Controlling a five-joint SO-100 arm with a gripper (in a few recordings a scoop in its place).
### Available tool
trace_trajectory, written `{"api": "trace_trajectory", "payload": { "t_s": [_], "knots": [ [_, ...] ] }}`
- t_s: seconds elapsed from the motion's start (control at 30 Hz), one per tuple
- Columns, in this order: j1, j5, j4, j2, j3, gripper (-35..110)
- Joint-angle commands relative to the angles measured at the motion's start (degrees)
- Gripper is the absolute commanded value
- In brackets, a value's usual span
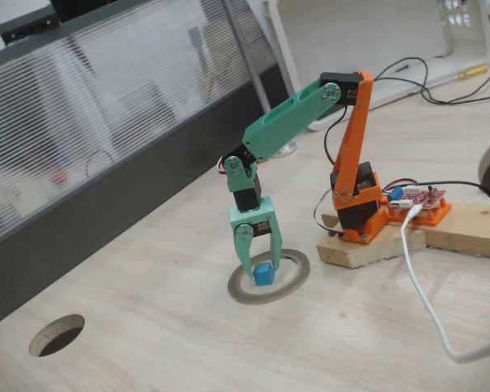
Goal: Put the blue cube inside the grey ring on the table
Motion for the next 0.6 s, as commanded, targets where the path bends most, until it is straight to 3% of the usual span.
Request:
{"api": "trace_trajectory", "payload": {
  "t_s": [0.0,0.57],
  "knots": [
    [0.70,0.70,0.79,1.76,-1.32,30],
    [0.70,0.79,20.83,1.67,-19.07,30]
  ]
}}
